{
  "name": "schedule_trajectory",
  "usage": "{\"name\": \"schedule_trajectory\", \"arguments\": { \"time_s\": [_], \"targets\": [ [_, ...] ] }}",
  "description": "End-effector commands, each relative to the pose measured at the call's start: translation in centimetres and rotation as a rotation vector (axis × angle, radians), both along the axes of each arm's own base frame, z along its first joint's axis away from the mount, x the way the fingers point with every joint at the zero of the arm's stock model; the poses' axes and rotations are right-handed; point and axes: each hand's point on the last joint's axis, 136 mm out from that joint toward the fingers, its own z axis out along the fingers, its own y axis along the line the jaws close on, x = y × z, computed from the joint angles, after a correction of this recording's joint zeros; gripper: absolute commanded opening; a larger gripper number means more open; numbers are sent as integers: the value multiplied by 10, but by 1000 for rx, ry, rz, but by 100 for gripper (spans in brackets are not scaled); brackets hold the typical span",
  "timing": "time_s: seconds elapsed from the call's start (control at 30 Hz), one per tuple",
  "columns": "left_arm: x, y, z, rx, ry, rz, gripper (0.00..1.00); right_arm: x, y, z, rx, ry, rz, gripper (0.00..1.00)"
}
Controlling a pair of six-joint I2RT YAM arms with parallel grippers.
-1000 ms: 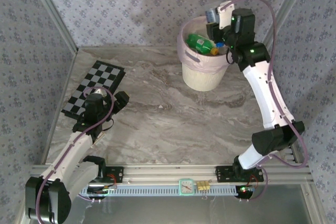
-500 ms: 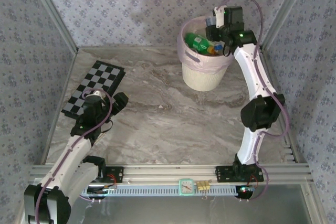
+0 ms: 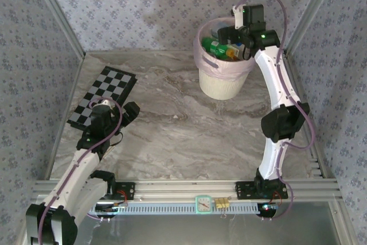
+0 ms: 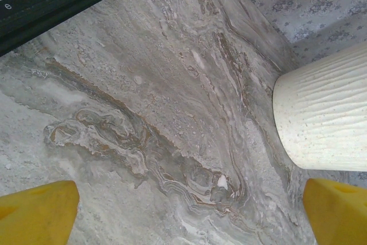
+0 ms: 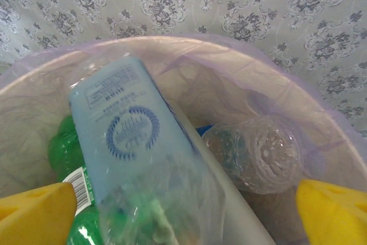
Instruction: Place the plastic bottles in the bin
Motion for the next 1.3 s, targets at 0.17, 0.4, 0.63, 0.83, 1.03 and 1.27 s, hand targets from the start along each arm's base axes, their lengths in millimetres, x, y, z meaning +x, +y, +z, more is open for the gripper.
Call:
{"name": "schedule_trajectory", "arguments": {
  "time_s": [0.17, 0.4, 0.63, 0.83, 1.03, 1.27],
  "targets": [
    [5, -1, 5, 10, -14, -1, 100, -45, -15, 66, 48, -216, -34, 100],
    [7, 0, 9, 21, -17, 3, 100, -77, -11, 51, 79, -192, 12, 100],
    [7, 28, 21, 179, -44, 88, 100, -143, -28, 4, 150, -175, -45, 100],
    [19, 52, 29, 294, -90, 184, 100, -195, -43, -63, 207, -103, -110, 100],
    [32, 85, 32, 528, -92, 276, 100, -209, -67, -150, 172, -75, -212, 100],
    [35, 115, 16, 668, -70, 406, 100, -189, -83, -220, 11, -65, -195, 100]
  ]
}}
